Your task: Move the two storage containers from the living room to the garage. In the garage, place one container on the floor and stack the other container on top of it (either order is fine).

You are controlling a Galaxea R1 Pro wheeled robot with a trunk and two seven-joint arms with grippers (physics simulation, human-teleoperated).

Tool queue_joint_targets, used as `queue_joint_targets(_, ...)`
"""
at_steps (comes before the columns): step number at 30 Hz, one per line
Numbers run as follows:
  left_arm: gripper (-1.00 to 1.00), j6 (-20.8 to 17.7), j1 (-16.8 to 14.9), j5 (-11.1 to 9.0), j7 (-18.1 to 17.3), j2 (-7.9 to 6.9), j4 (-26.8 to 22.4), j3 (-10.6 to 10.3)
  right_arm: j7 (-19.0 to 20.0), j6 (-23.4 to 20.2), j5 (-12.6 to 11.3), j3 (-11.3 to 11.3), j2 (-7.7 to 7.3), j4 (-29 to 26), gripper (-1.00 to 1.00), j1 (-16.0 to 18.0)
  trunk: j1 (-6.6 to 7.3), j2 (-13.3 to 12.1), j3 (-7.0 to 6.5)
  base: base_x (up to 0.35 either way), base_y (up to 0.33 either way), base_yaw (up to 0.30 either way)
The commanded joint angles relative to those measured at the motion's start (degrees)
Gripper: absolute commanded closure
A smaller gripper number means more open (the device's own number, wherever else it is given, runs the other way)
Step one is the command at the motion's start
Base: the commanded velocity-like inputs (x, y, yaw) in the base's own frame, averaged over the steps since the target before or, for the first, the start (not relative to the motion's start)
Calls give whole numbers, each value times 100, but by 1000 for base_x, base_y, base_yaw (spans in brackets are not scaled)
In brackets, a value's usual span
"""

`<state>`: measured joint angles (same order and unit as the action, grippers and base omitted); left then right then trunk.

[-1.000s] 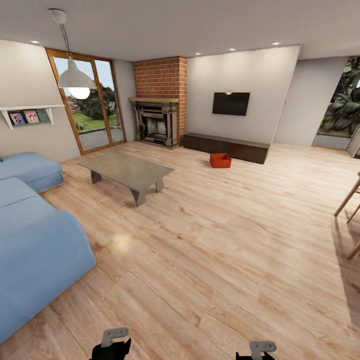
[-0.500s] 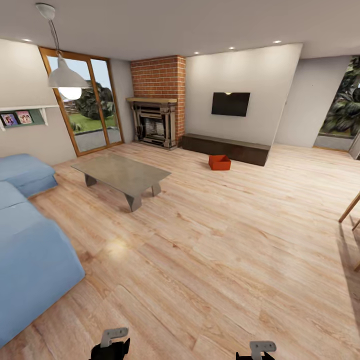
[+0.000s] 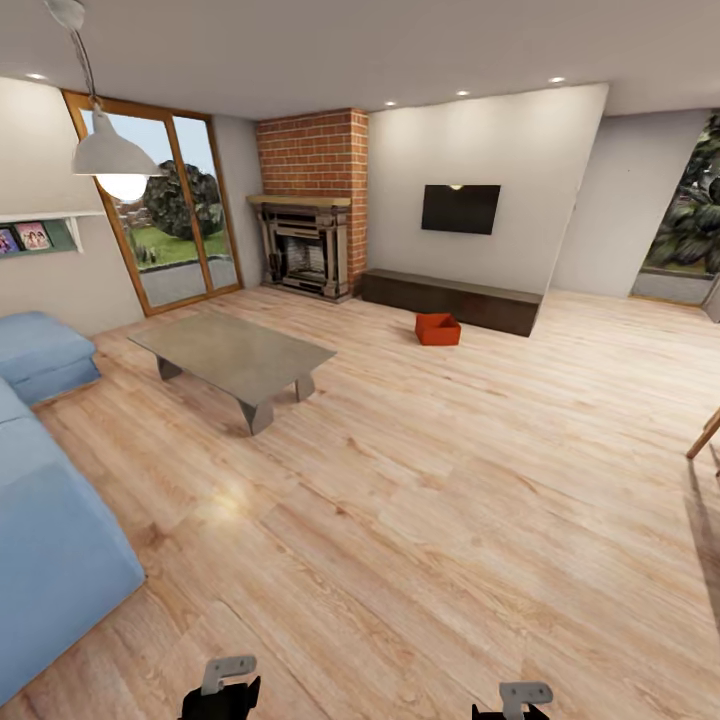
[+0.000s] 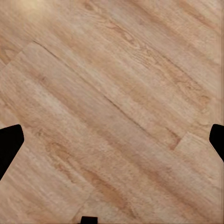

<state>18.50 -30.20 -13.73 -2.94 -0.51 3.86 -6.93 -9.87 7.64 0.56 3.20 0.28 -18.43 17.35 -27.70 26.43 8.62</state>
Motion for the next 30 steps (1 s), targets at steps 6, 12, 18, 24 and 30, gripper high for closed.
queue_joint_targets(6, -100, 40, -12, -60, -31, 4, 27, -43, -41, 10, 5, 32, -2, 6, -100, 6, -6, 10, 11, 329, -130, 0)
queue_joint_targets(12, -100, 40, -12, -60, -31, 7, 27, -45, -41, 10, 5, 34, -2, 6, -100, 6, -6, 10, 11, 329, -130, 0)
queue_joint_targets(18, -100, 40, -12, -60, -31, 7, 27, -45, -41, 10, 5, 35, -2, 6, -100, 6, -6, 10, 11, 329, -130, 0)
queue_joint_targets(24, -100, 40, -12, -60, -31, 7, 27, -45, -41, 10, 5, 34, -2, 6, -100, 6, -6, 10, 11, 329, -130, 0)
queue_joint_targets(30, -100, 40, -12, -60, -25, 7, 27, -45, -41, 10, 5, 33, -2, 6, -100, 6, -6, 10, 11, 329, -130, 0)
